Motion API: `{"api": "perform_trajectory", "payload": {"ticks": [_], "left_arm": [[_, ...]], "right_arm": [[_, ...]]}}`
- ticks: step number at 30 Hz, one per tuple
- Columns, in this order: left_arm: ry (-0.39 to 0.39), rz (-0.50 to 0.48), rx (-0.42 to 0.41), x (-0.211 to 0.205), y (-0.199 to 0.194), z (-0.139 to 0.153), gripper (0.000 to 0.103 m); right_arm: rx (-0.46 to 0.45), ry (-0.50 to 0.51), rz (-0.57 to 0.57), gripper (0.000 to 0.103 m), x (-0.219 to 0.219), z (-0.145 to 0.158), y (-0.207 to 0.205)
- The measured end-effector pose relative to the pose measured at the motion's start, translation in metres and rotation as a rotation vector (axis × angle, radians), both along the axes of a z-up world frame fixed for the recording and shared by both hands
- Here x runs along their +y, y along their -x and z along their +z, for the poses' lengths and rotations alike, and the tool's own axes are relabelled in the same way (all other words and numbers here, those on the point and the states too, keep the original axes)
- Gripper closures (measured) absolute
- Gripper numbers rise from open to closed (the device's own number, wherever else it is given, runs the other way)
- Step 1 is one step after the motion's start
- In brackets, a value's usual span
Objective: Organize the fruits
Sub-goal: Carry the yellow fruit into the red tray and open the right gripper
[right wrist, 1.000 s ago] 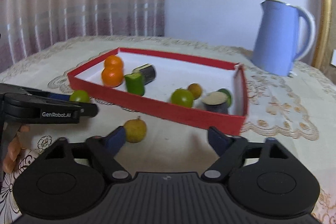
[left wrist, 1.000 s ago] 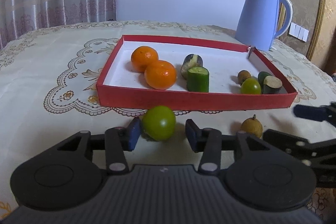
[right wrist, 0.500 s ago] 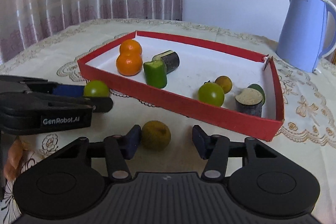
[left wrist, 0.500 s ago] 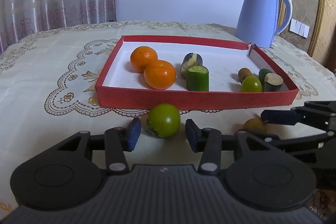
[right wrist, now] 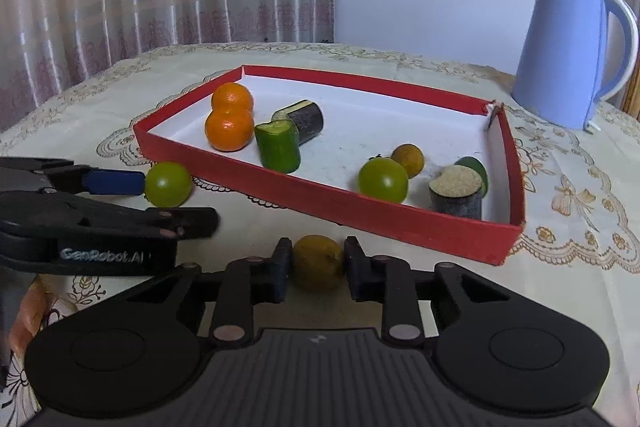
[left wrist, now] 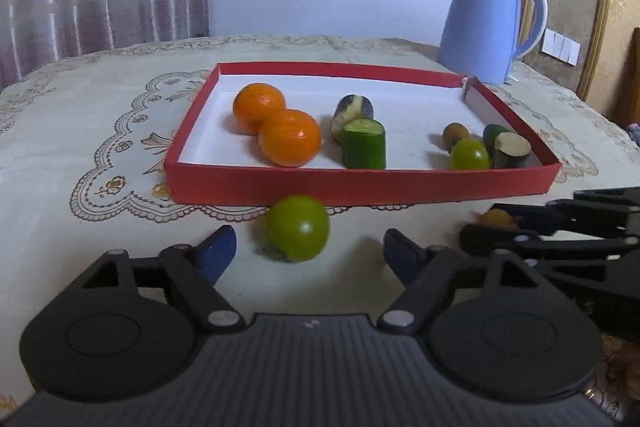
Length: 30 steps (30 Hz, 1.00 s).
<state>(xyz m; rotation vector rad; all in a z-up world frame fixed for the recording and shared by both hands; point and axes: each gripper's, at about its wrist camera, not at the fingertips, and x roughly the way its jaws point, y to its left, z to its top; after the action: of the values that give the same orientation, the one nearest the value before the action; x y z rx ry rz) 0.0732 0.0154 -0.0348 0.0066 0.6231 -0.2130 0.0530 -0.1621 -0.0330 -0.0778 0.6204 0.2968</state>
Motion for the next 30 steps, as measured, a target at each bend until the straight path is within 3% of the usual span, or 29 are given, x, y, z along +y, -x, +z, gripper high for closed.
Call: {"api": "perform_trajectory", "payload": {"ticks": [7,15,19,30], "left_arm": [[0.015,0.001,-0.001,0.003,0.0,0.0,0.025],[0.014,-0.001,0.0,0.002,0.001,0.0,0.021],[0.01,0.0,0.006,0.002,0.0,-0.001,0.012],[0.012,0.003,0.007,0.002,-0.001,-0.001,0.011]], "right_arm": [[-0.061,0.009,-0.041,0.076,-0.012,0.019,0.002],[-0.116,0.028,-0.05,0.076,-0.008,0.045,-0.028],[-0.108,0.069,-0.056,0.076,0.0,0.043,-0.052],[-0.047,0.105,-0.051,0.076,0.012,0.023,-0.086]]}}
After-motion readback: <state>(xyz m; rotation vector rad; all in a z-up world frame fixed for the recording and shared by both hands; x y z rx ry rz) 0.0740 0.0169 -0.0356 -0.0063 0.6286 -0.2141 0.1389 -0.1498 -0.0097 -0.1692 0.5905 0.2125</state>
